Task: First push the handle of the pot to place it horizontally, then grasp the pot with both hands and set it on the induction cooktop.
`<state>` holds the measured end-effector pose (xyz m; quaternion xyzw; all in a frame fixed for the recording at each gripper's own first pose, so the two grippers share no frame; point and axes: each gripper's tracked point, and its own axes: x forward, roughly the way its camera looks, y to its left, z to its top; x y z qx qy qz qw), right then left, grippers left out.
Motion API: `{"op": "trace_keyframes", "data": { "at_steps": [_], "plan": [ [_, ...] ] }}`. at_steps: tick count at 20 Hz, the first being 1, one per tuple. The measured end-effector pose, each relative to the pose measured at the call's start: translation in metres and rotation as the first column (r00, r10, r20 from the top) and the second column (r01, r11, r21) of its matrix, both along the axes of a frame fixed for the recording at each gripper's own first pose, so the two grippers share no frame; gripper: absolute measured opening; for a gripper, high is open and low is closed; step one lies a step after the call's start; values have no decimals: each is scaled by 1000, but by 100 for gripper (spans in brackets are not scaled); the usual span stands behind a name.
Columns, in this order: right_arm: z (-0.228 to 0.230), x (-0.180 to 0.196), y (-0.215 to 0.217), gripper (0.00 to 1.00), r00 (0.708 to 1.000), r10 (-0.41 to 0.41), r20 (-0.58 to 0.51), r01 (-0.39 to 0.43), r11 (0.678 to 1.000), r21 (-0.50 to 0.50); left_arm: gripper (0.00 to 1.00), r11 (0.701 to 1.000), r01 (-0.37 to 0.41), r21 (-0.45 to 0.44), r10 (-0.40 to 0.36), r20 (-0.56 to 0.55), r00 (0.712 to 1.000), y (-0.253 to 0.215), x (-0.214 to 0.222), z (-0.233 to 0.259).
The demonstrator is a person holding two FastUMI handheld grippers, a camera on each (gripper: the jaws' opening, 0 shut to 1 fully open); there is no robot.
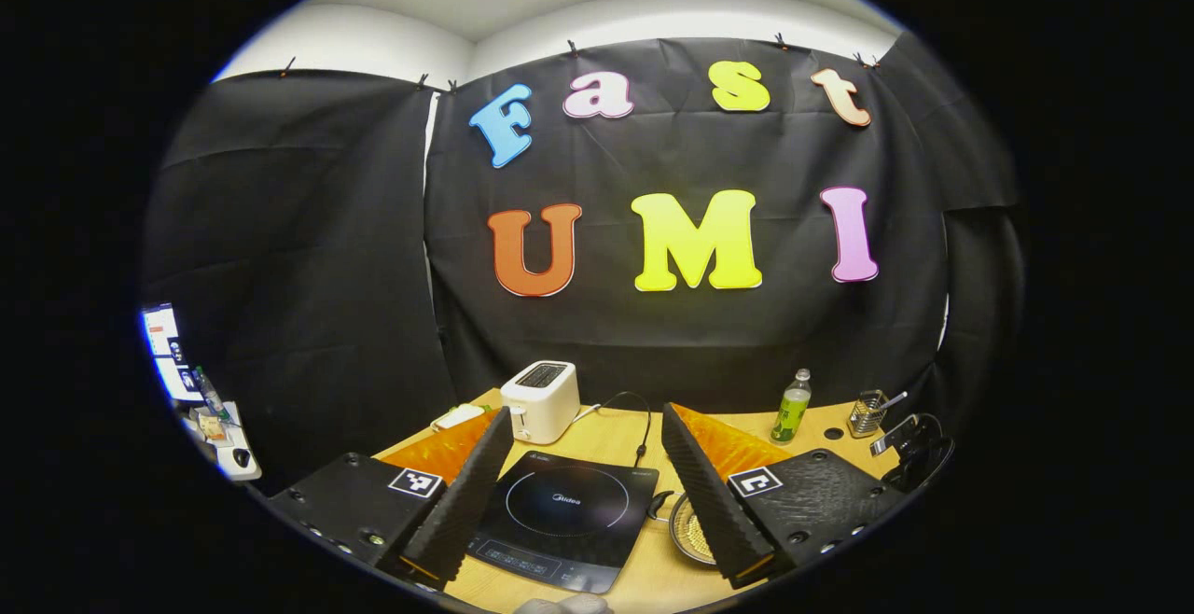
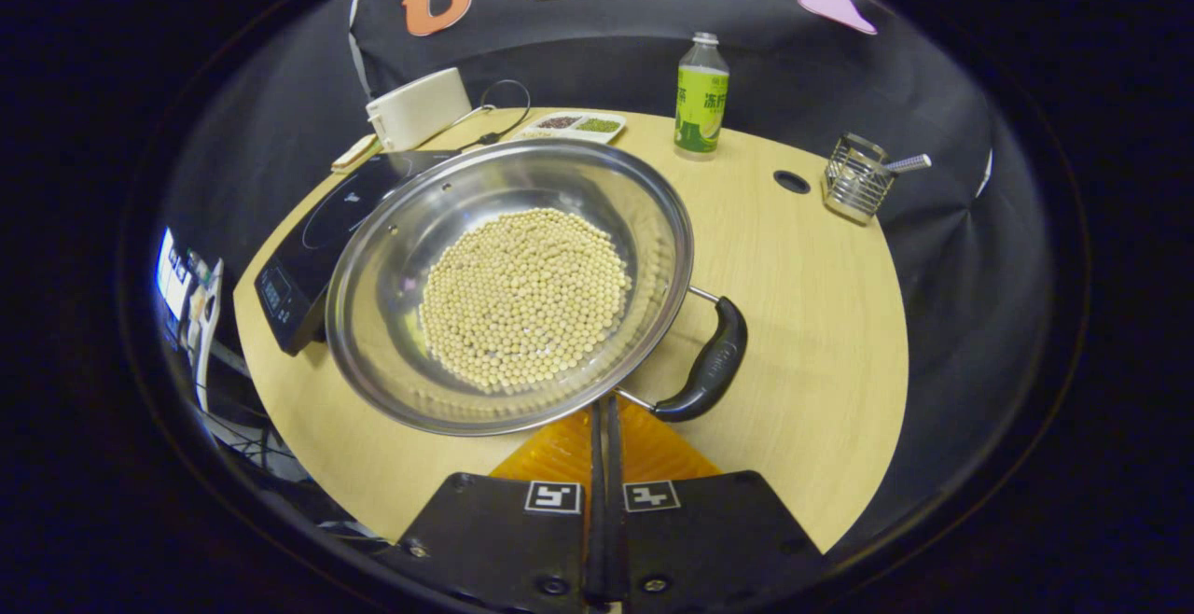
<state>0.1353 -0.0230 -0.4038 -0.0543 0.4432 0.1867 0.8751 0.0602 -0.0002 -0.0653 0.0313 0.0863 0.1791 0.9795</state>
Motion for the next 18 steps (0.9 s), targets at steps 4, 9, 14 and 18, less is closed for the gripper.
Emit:
{"op": "trace_keyframes", "data": {
  "at_steps": [4, 9, 14, 18],
  "plan": [
    [-1, 15, -16, 0, 1000, 11, 12, -11, 1000, -27, 95, 999, -31, -16, 31, -7, 999, -2, 3, -11],
    [-1, 34, -36, 0, 1000, -4, 14, 5, 999, -47, 96, 999, -50, -22, 50, -18, 999, -8, 7, -19],
    [-4, 41, -43, 4, 1000, -25, 18, 26, 999, -43, 95, 999, -44, -18, 44, -30, 999, -11, 13, -25],
    [0, 38, -40, 1, 998, -49, 26, 49, 999, -20, 96, 1000, -12, -19, 11, -50, 999, -15, 17, -32]
  ]
}}
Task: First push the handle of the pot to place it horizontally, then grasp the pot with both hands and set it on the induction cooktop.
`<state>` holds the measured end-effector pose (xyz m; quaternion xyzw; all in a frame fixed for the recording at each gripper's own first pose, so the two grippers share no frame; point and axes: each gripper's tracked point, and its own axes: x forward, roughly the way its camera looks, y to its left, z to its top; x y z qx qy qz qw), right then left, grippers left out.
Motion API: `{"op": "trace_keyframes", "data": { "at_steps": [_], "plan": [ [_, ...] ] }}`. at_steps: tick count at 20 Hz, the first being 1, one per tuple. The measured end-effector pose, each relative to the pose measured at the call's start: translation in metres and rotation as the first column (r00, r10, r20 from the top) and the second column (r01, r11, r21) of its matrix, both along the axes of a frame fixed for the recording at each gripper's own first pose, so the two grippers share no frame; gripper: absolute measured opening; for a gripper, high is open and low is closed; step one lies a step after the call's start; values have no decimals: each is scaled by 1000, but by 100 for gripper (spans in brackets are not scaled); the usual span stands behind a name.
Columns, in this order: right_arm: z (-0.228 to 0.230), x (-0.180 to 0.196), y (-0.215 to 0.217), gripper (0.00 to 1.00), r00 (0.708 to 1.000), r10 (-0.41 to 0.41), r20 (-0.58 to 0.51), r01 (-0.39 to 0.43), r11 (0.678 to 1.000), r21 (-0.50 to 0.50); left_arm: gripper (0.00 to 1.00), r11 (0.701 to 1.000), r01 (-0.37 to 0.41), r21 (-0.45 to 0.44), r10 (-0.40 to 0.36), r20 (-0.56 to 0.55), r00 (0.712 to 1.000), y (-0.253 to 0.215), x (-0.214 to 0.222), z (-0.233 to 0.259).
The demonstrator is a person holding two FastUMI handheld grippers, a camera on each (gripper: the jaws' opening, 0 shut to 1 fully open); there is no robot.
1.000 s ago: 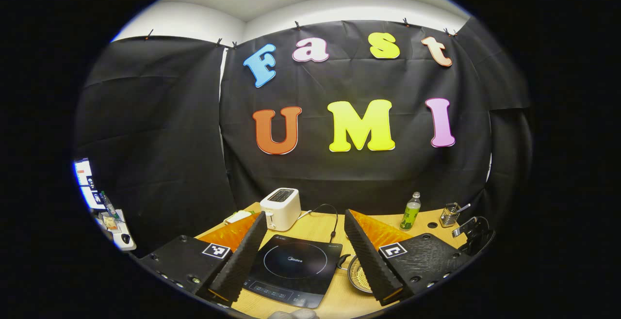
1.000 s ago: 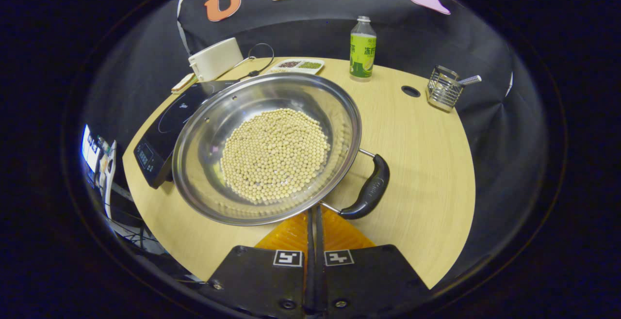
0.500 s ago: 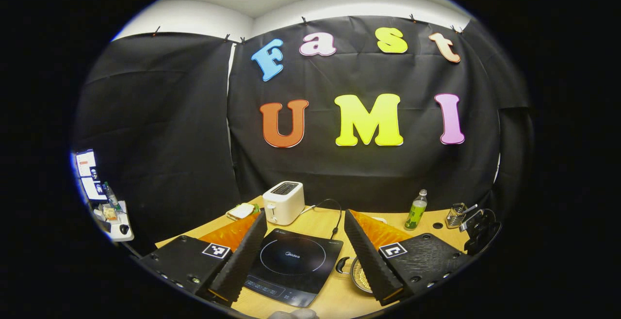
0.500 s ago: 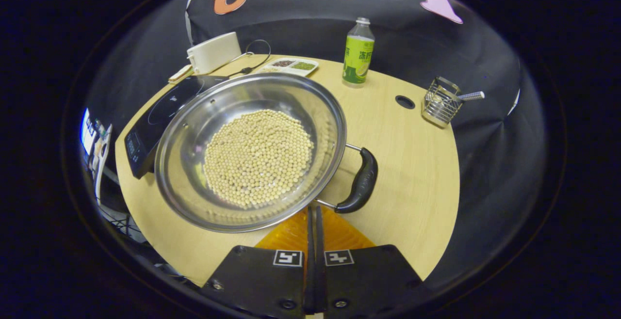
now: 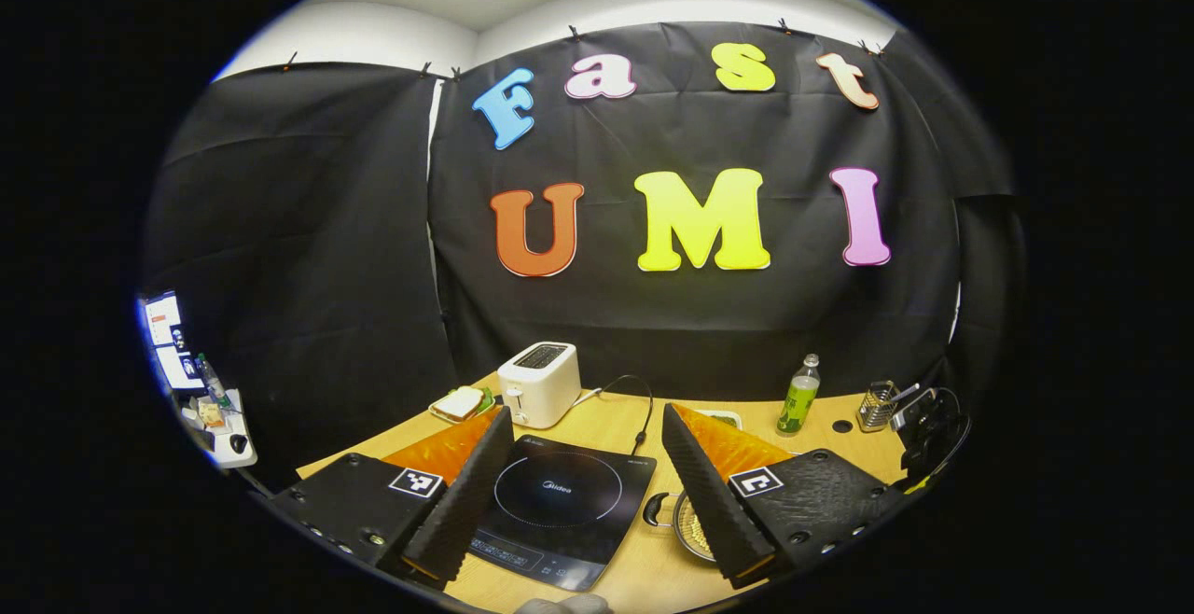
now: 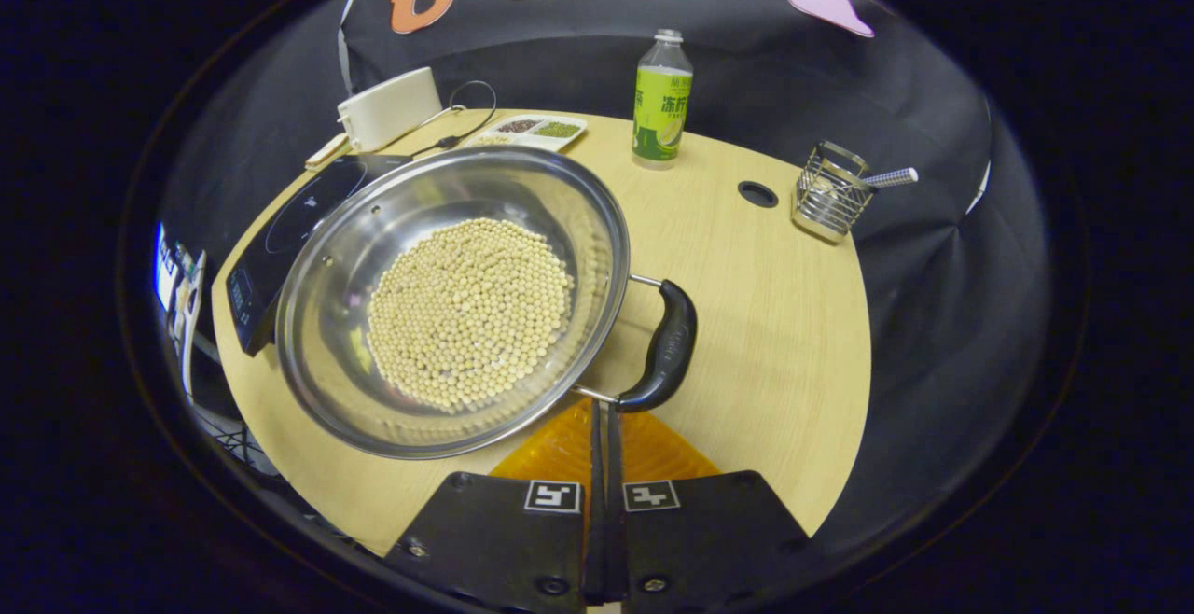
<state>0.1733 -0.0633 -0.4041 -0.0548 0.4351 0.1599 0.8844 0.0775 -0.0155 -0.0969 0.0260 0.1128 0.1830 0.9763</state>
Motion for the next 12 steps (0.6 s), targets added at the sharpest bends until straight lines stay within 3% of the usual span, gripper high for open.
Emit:
{"op": "trace_keyframes", "data": {
  "at_steps": [7, 10, 11, 12],
  "plan": [
    [25, -22, -16, 2, 992, -105, 66, 103, 994, 32, 96, 989, 145, -34, -147, -46, 988, -13, 17, -28],
    [43, -37, -16, 17, 985, -135, 106, 131, 990, 46, 96, 976, 215, -38, -217, -72, 974, -19, 26, -47],
    [49, -39, -12, 35, 983, -138, 119, 132, 990, 58, 96, 971, 234, -47, -237, -85, 968, -20, 28, -56],
    [56, -43, -13, 46, 980, -147, 132, 141, 989, 56, 96, 966, 252, -57, -256, -103, 961, -22, 31, -66]
  ]
}}
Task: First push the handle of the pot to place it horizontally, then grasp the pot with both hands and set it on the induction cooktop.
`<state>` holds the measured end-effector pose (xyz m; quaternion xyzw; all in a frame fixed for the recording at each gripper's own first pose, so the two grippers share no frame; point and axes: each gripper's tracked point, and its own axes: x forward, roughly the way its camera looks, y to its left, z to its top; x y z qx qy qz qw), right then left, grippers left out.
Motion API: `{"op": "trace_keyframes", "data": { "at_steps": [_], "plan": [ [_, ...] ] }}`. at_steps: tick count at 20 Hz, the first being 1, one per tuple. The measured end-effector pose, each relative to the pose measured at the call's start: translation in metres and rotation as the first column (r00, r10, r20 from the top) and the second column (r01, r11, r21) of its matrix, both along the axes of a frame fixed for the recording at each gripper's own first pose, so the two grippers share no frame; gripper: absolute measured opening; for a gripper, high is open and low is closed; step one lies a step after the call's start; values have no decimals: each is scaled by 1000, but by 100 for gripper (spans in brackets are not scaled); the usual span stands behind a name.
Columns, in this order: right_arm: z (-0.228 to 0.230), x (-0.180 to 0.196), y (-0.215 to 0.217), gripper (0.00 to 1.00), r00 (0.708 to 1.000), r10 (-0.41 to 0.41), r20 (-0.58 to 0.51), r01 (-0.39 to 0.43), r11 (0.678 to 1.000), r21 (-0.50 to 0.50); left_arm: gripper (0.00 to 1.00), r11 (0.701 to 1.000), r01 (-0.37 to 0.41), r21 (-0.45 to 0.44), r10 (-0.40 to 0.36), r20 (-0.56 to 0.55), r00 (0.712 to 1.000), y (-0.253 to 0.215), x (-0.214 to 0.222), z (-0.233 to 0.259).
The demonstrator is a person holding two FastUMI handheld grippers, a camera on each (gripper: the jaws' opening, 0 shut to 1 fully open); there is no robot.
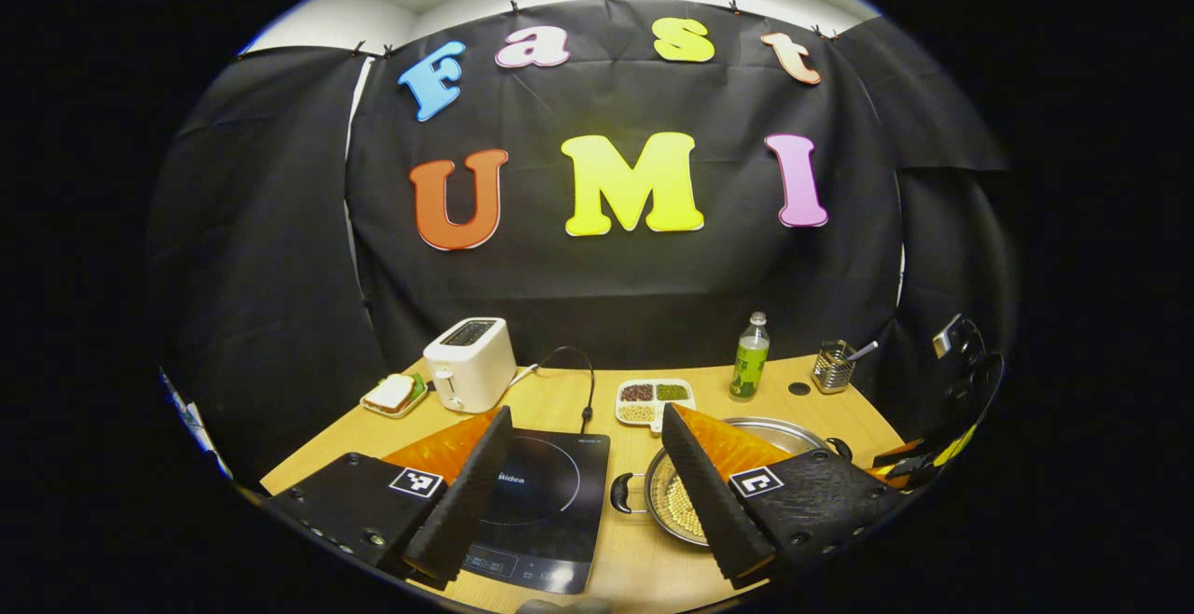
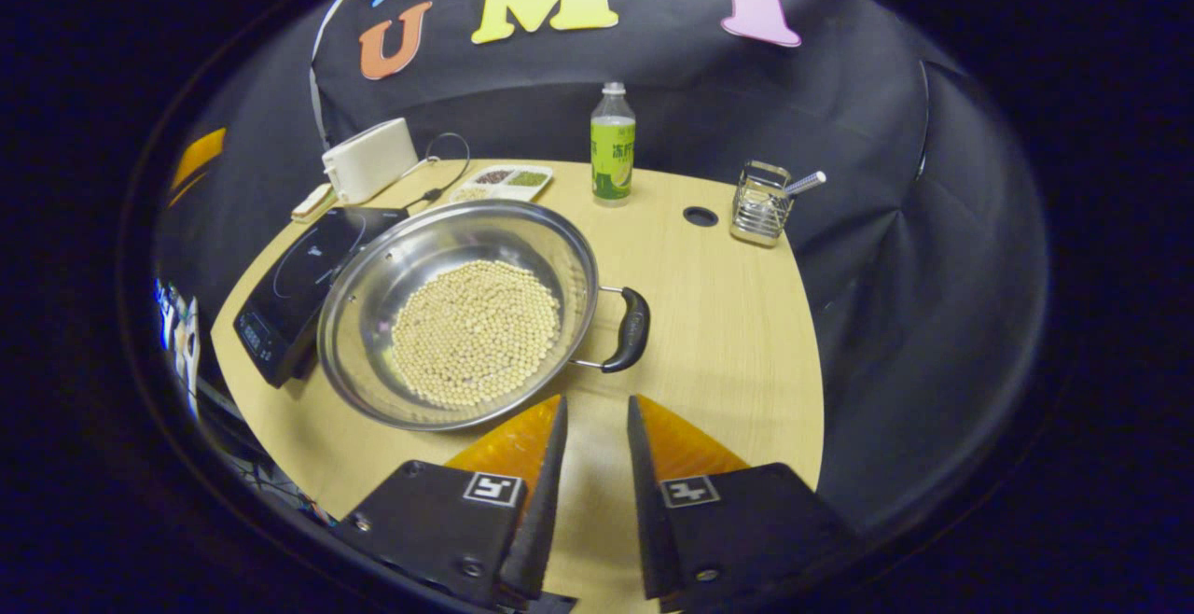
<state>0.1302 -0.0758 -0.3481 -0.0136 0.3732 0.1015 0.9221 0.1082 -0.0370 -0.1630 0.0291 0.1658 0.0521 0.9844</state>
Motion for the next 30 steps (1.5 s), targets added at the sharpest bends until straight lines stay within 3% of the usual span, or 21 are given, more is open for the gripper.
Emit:
{"op": "trace_keyframes", "data": {
  "at_steps": [3, 9, 13, 24, 25, 30],
  "plan": [
    [10, 3, 9, 85, 999, -15, 41, 14, 1000, 17, 96, 999, 36, -28, -38, -81, 996, -3, 1, -39],
    [7, 31, 15, 98, 998, -39, 53, 37, 999, 31, 96, 992, 60, -113, -85, -228, 970, -15, 16, -121],
    [-13, 53, 14, 96, 999, -47, 14, 46, 998, 34, 96, 990, 53, -134, -95, -327, 940, -25, 32, -173],
    [-51, 85, 15, 97, 995, -55, -86, 59, 997, 48, 96, 991, 29, -132, -85, -437, 895, -38, 61, -229],
    [-52, 86, 15, 84, 994, -55, -96, 60, 997, 52, 96, 993, 25, -118, -75, -442, 894, -35, 63, -230],
    [-54, 87, 13, 72, 984, -85, -154, 93, 995, 42, 72, 995, 30, -94, -72, -483, 872, -28, 66, -237]
  ]
}}
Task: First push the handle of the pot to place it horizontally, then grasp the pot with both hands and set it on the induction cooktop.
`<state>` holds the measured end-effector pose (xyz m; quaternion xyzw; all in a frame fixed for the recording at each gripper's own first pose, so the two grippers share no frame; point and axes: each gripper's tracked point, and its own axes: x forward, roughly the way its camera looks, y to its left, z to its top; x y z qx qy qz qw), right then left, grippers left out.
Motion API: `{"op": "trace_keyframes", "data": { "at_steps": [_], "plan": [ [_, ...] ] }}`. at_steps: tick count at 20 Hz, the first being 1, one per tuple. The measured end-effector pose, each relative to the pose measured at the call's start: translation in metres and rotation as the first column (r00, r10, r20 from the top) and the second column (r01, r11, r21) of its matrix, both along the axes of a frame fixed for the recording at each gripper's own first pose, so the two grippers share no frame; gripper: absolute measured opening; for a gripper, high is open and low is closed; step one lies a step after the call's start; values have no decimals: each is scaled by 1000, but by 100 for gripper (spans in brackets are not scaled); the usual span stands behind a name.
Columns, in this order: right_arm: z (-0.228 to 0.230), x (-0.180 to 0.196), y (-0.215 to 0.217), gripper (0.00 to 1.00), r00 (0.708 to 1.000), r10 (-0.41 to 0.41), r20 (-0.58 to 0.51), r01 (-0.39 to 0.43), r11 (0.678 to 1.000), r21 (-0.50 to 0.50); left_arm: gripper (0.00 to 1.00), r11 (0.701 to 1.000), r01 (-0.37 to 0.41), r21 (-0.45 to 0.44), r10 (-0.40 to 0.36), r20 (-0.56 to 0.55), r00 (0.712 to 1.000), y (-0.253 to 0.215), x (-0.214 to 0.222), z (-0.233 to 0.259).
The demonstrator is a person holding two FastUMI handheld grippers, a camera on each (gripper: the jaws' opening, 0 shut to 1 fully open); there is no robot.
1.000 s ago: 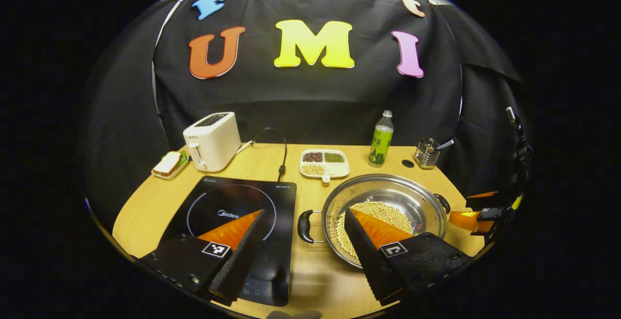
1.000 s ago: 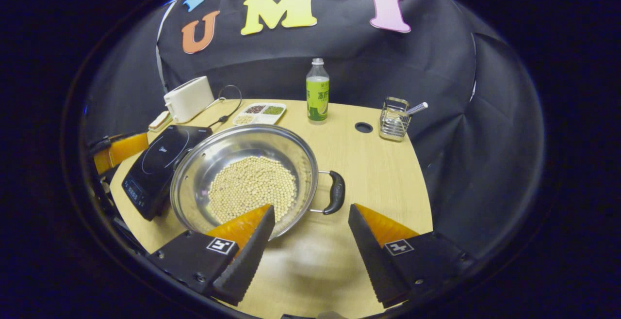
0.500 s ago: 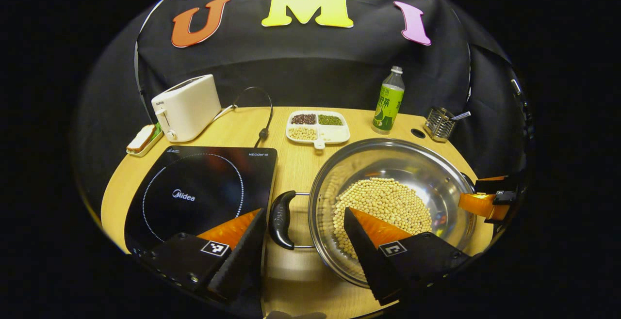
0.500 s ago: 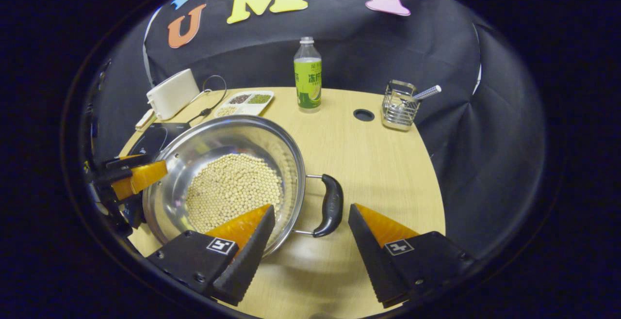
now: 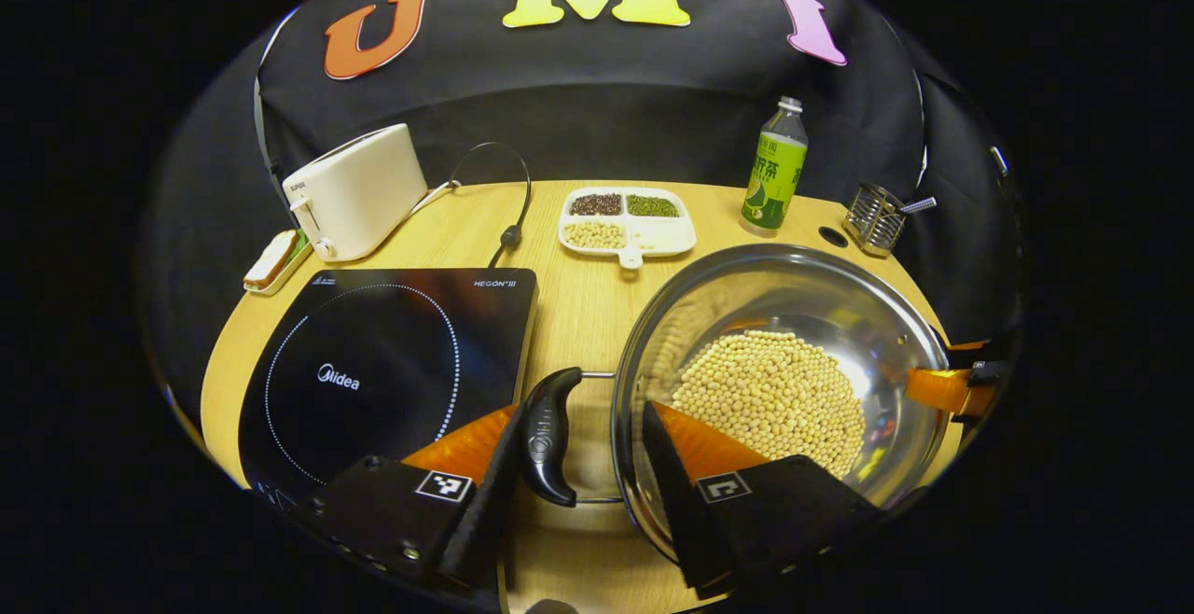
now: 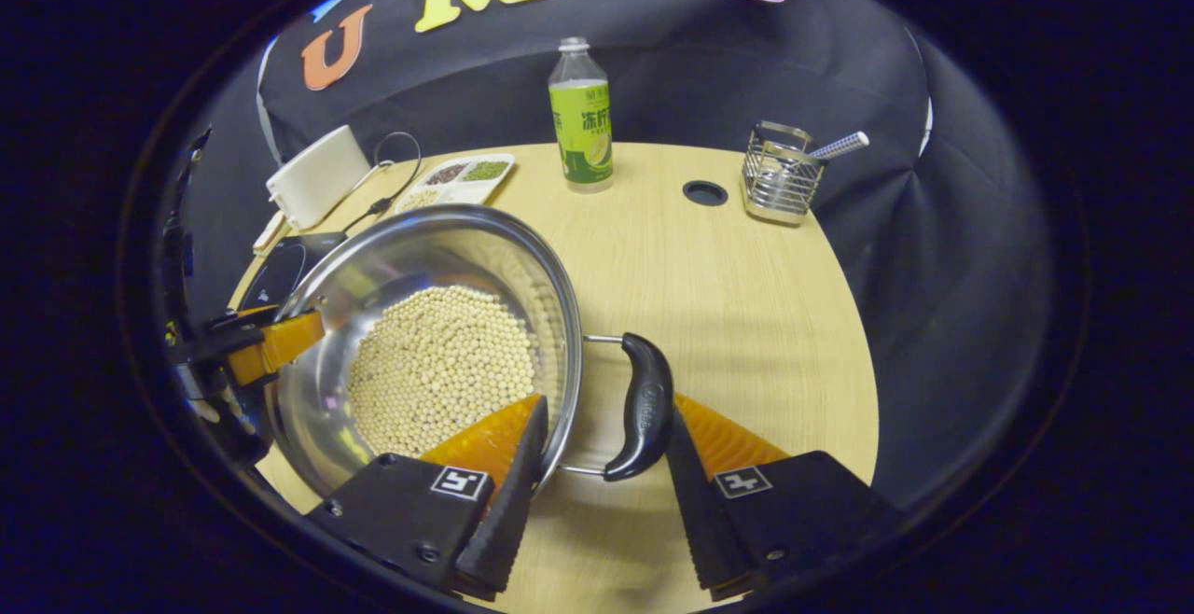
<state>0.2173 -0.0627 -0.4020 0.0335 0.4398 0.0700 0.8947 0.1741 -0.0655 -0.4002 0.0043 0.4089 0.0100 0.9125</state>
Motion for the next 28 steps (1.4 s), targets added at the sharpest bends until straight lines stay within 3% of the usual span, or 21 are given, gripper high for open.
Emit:
{"op": "trace_keyframes", "data": {
  "at_steps": [4, 5, 6, 11, 12, 13, 20, 28],
  "plan": [
    [-1, -3, -3, 66, 999, -36, -33, 35, 999, -15, 65, 997, -41, -59, 39, -43, 998, -2, -2, -2],
    [-1, -4, -1, 65, 999, -35, -30, 34, 999, -6, 54, 997, -41, -62, 38, -51, 998, -1, -2, -3],
    [0, -2, 0, 64, 999, -38, -24, 38, 999, 3, 64, 998, -38, -58, 36, -47, 998, 0, -2, -2],
    [5, -13, 3, 56, 996, -79, -42, 80, 997, 9, 59, 999, -8, -43, 5, -65, 998, 1, -7, 5],
    [11, -18, 6, 55, 995, -89, -35, 90, 996, 9, 69, 999, 3, -51, -6, -56, 998, 3, -7, 9],
    [19, -23, 8, 55, 995, -96, -19, 96, 995, 2, 58, 998, 15, -54, -18, -46, 999, 6, -9, 14],
    [68, -44, 57, 55, 992, -122, 36, 122, 992, -11, 58, 998, 39, -58, -39, 8, 999, 55, -16, 58],
    [88, -52, 160, 55, 996, -69, 50, 68, 997, 22, 58, 1000, -6, -20, 7, 25, 1000, 159, -37, 81]
  ]
}}
